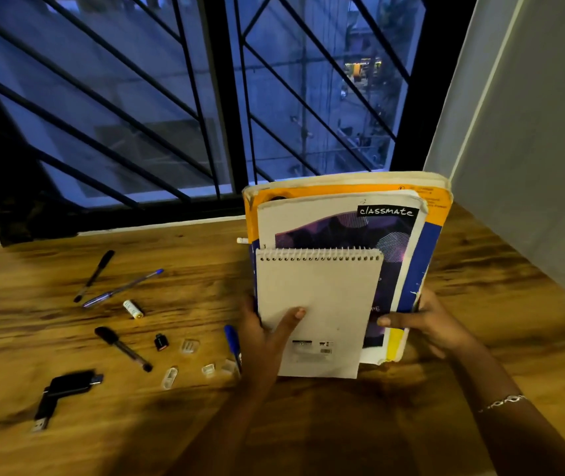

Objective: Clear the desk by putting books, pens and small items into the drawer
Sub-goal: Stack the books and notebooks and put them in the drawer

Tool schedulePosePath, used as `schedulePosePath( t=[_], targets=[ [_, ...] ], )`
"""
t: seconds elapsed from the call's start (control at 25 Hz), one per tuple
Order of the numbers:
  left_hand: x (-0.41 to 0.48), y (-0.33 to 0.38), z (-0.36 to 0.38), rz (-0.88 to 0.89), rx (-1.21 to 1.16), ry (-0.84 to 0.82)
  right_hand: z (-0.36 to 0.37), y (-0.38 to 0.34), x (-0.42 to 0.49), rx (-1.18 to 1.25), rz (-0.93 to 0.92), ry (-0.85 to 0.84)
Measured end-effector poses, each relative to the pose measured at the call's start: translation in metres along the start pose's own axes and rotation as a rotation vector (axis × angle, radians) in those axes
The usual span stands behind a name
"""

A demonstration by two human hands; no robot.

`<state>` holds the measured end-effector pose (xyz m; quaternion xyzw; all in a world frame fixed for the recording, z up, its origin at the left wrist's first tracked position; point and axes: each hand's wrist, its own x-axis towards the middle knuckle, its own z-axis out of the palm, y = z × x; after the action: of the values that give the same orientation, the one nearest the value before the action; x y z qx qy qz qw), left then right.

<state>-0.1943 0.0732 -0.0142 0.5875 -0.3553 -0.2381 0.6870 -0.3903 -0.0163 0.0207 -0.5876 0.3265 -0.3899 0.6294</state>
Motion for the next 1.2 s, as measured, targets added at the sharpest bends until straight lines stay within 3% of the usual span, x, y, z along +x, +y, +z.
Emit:
schedulePosePath(
  t=[0.2, 0.4, 0.48, 0.68, 0.8, 0.92, 1.2],
  targets=[
    [-0.009, -0.004, 0.009, 0.020, -0.050, 0.126, 0.017, 0.010, -0.003, 0.101, -0.007, 0.102],
    [0.000, -0.001, 0.010, 0.036, 0.025, 0.149, 0.027, 0.012, -0.003, -0.026, 0.011, 0.299],
    [0.003, 0.006, 0.012, 0.040, 0.089, 0.140, 0.020, 0.004, -0.002, -0.071, -0.013, 0.290],
    [-0.006, 0.009, 0.045, -0.246, 0.234, 0.031, -0.031, -0.008, -0.003, -0.097, 0.151, 0.282],
    [-0.017, -0.005, 0.073, -0.392, 0.166, -0.008, -0.060, -0.003, -0.004, -0.165, 0.291, 0.263],
    [-0.023, -0.011, 0.091, -0.516, 0.172, 0.020, -0.076, 0.008, -0.003, -0.196, 0.307, 0.226],
    [-0.030, -0.022, 0.103, -0.505, 0.411, 0.074, -0.088, 0.034, 0.002, -0.268, 0.316, 0.210]
  ],
)
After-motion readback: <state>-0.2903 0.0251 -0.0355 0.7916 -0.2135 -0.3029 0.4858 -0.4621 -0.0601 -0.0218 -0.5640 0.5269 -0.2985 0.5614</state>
